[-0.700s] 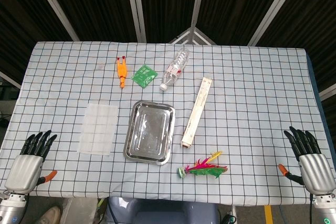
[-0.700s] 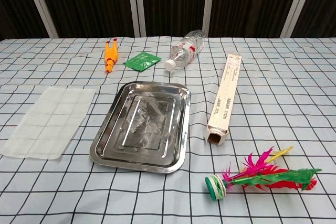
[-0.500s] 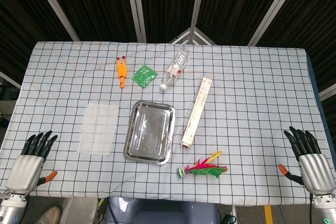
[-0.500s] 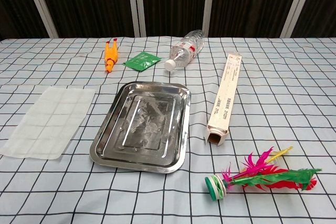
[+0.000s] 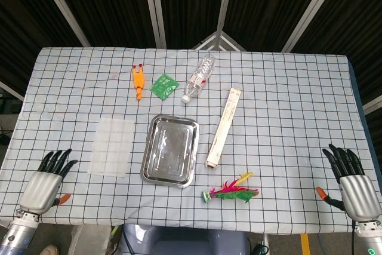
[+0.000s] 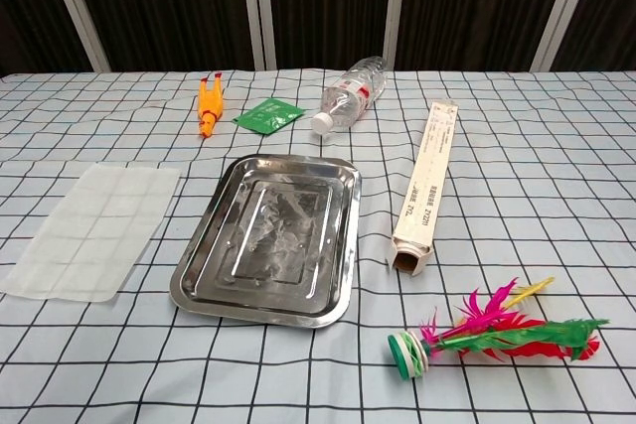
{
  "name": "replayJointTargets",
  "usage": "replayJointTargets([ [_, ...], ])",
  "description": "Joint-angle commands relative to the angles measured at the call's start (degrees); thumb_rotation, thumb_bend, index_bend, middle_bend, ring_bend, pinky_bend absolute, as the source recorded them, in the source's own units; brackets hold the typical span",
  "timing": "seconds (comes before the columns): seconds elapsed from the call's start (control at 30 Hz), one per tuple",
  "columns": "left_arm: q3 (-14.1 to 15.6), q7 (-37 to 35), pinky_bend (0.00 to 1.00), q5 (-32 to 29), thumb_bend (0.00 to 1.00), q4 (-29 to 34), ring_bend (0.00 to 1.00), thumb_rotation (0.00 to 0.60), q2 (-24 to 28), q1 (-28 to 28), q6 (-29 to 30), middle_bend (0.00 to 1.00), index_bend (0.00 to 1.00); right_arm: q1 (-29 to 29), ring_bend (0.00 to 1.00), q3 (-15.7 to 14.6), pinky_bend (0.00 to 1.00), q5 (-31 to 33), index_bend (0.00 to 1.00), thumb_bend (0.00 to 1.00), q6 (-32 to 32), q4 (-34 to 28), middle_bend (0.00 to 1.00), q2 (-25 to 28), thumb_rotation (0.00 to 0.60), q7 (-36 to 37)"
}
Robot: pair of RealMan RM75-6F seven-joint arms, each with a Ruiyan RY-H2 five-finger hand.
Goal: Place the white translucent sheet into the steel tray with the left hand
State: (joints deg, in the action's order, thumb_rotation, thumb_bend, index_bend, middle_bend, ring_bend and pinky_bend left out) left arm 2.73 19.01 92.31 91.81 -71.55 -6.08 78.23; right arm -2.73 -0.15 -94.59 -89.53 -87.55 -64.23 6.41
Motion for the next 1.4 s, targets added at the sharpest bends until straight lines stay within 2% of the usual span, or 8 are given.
replayJointTargets([
  [0.03,-0.36,1.02,0.00,-0.43,0.17,-3.48,0.00,0.600,-1.22,-2.52,-3.64,0.00,0.31,0.01,0.00,-0.02,0.00,-0.07,0.00,0.29,-0.05,-0.01,0.00,-0.01,0.600,0.00],
  [0.37,-2.39,-0.22,0.00,0.26,0.23,-14.71,0.00,0.600,-6.73,-7.35,-7.11,0.00,0.36,0.05,0.00,0.06,0.00,0.08,0.00,0.29,-0.09,-0.13,0.00,-0.05,0.600,-0.02],
  [0.63,-3.24,-1.13,0.00,-0.64,0.23,-19.87,0.00,0.600,-10.66,-9.88,-9.29,0.00,0.36,0.06,0.00,0.11,0.00,0.18,0.00,0.29,-0.07,-0.16,0.00,-0.06,0.600,0.02],
  [0.97,-2.95,-0.21,0.00,-1.32,0.23,-22.51,0.00,0.600,-14.15,-11.45,-10.61,0.00,0.36,0.12,0.00,0.24,0.00,0.32,0.00,0.29,-0.24,-0.11,0.00,-0.05,0.600,0.24],
  [1.4,-1.90,0.18,0.00,-1.44,0.24,-22.73,0.00,0.600,-15.18,-11.83,-9.96,0.00,0.36,0.20,0.00,0.24,0.00,0.21,0.00,0.29,-0.43,-0.09,0.00,-0.04,0.600,0.38],
])
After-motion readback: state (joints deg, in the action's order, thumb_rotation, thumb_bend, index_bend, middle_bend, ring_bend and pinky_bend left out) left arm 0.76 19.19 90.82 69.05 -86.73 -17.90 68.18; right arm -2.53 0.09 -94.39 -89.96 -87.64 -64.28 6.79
